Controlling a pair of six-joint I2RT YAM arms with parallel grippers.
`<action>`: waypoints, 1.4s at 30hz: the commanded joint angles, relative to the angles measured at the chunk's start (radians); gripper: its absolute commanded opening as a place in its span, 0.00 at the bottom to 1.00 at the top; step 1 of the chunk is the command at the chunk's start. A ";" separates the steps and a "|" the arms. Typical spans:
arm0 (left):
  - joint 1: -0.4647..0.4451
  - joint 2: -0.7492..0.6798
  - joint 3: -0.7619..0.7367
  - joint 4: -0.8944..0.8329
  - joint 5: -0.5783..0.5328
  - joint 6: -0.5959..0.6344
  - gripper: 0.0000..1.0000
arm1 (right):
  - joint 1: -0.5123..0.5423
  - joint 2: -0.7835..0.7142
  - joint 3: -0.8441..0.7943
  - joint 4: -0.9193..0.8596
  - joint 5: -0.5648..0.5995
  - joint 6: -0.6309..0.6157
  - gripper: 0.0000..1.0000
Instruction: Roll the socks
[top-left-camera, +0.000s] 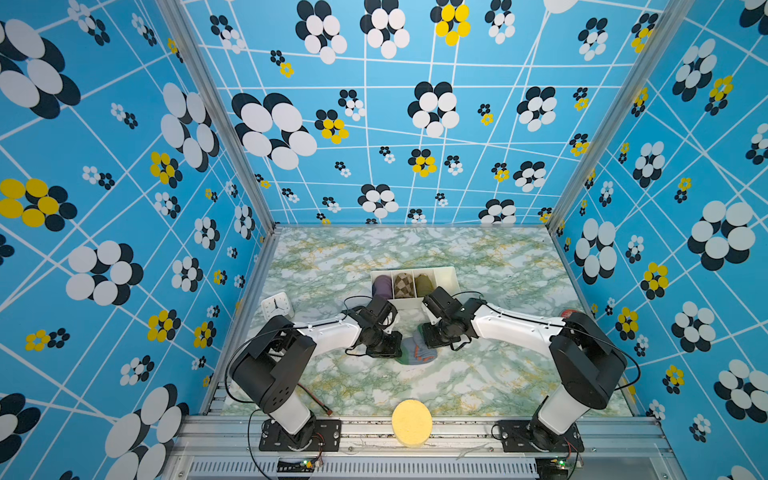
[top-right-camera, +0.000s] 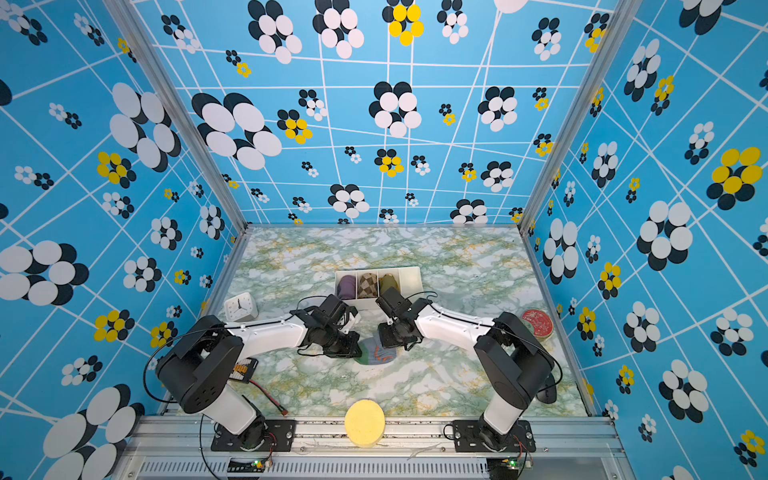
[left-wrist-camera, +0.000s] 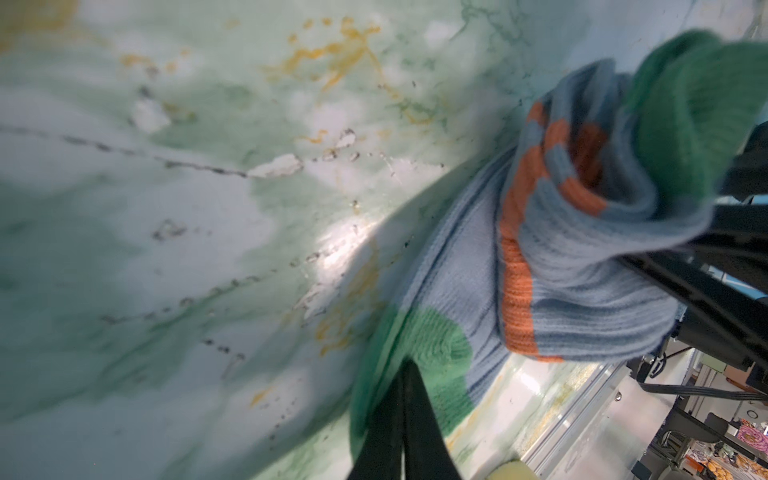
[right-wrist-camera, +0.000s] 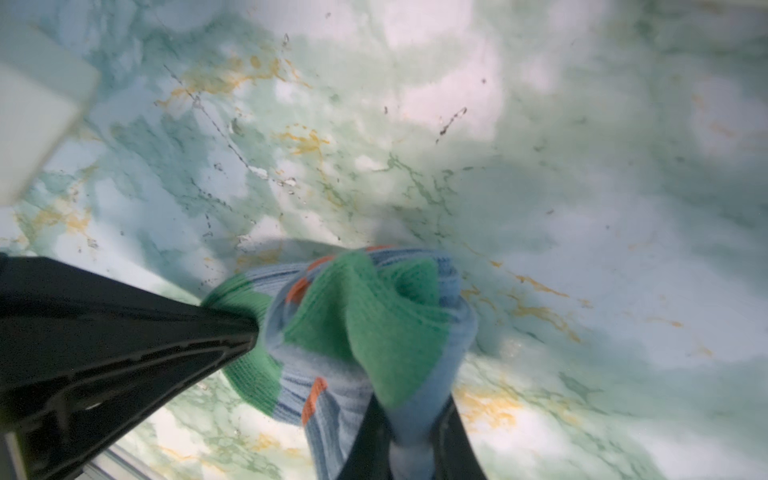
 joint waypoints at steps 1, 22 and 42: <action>0.023 0.062 -0.031 -0.055 -0.105 0.028 0.08 | 0.004 0.024 0.033 -0.092 0.072 -0.059 0.00; -0.017 0.038 0.074 -0.035 -0.089 -0.023 0.08 | 0.003 0.048 0.082 -0.142 0.038 -0.044 0.00; -0.108 -0.014 0.120 0.154 -0.042 -0.177 0.09 | 0.009 0.044 0.069 -0.121 0.026 -0.009 0.00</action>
